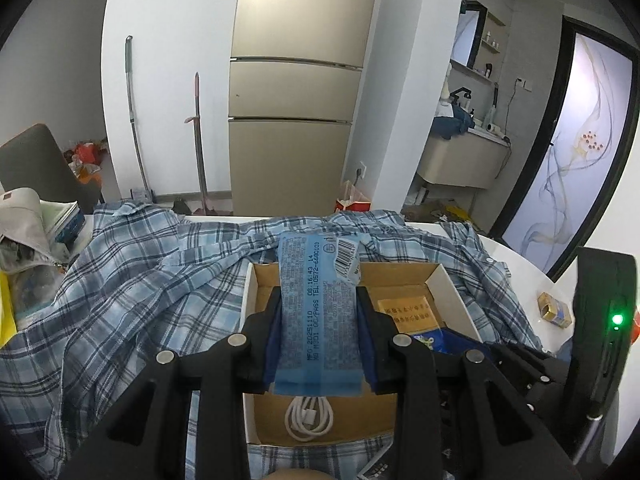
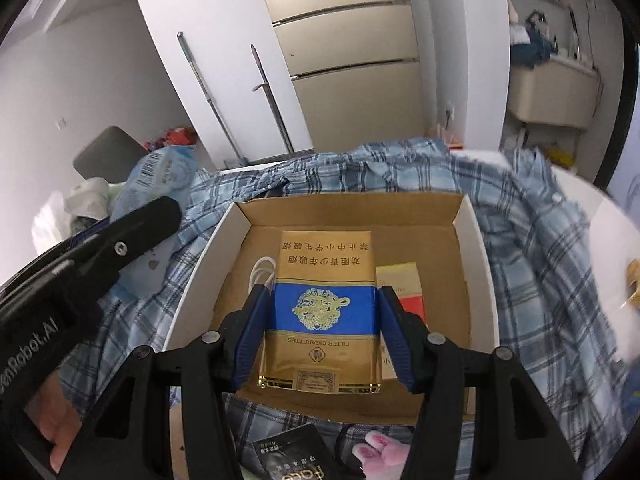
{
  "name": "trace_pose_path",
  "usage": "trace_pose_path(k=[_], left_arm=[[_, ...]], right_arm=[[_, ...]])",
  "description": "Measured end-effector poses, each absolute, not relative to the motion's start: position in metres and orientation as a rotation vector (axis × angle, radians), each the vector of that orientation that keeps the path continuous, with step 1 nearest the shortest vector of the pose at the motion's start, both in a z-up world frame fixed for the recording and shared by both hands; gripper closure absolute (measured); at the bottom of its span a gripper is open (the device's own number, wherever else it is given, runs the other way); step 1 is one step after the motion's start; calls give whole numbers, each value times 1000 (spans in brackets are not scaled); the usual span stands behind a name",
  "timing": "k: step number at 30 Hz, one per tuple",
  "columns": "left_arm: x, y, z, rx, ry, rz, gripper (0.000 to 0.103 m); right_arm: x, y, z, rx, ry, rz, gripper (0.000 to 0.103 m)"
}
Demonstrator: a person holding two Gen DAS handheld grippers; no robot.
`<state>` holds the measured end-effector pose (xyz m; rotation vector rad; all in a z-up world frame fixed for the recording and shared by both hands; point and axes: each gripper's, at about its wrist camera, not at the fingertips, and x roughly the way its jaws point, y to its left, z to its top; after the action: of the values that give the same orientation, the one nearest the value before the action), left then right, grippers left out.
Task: Organize soft objects
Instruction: 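Lower the blue item with the left tool while the right lowers the blue-and-gold pack into the box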
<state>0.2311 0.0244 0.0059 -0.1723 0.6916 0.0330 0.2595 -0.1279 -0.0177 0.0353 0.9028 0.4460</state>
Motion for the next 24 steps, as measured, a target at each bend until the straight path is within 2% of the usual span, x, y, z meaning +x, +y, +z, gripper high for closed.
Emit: trace_pose_path(k=[14,20,24], left_arm=[[229,29,11,-175,676,45,69],[231,27,10,-173,692,37,69],[234,25,5,-168,716,39,69]], right_arm=[[275,-114,-58,100,1045,513,48],[277,-122,-63,68,1015,456,47],[276,-129,-53,74,972,467,31]])
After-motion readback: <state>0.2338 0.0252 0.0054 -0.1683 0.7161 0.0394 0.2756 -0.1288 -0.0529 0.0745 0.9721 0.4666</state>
